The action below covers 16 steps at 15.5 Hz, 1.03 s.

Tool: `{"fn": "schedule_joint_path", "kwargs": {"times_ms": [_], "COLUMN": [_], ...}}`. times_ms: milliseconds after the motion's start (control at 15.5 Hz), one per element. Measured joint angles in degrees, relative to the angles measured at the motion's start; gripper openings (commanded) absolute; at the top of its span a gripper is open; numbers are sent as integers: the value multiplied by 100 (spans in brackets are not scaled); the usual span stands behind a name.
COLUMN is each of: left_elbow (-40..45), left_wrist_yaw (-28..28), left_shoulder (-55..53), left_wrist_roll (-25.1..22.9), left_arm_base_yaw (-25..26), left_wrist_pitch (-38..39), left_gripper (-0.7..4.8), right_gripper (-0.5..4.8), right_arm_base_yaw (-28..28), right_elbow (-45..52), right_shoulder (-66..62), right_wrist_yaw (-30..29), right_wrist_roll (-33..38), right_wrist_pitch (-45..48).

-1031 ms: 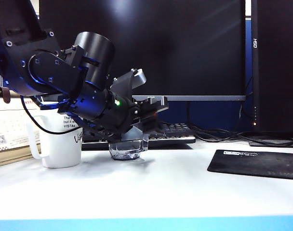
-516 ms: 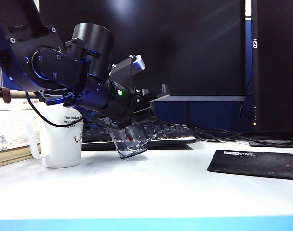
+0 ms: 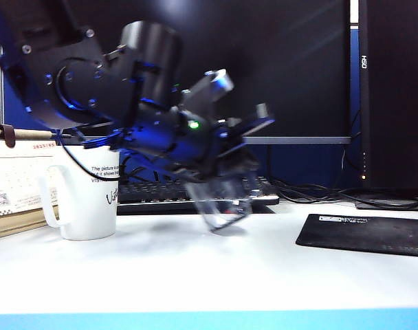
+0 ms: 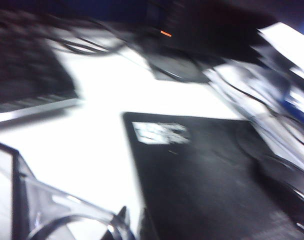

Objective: Swap the positions of the transparent plastic cup and the white ceramic cup.

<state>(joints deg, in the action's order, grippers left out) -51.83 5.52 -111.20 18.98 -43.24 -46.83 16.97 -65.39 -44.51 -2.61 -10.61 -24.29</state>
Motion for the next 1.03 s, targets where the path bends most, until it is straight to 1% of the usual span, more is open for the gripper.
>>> {"fn": "schedule_joint_path", "kwargs": {"times_ms": [193,258,322,387,451,516,645,709,838,967,1031], "left_elbow": [-7,-13,-13,-13,26,52,55,55,55,55,55], "left_wrist_yaw": [35,98,173,393,551,592,590,595,592,688,868], "left_shoulder": [7,13,17,17,-37,-81,-63,-63,-63,-63,-63], "left_wrist_roll": [44,72,79,164,229,254,273,273,273,363,455], "left_arm_base_yaw": [-127,-125,-125,-122,-138,-146,-127,-127,-125,-127,-127], "left_wrist_pitch": [92,146,153,227,566,699,713,719,719,752,815], "left_gripper": [-4,17,82,122,146,179,271,297,326,414,451], "right_gripper": [211,211,211,211,211,211,211,211,211,211,211], "right_arm_base_yaw": [0,0,0,0,0,0,0,0,0,0,0], "right_elbow": [0,0,0,0,0,0,0,0,0,0,0], "right_shoulder": [0,0,0,0,0,0,4,7,39,42,59], "right_wrist_yaw": [0,0,0,0,0,0,0,0,0,0,0], "right_wrist_roll": [2,2,0,0,0,2,2,2,2,2,2], "right_wrist_pitch": [0,-2,-2,-2,-2,-4,-4,-7,-2,-4,-4]}}
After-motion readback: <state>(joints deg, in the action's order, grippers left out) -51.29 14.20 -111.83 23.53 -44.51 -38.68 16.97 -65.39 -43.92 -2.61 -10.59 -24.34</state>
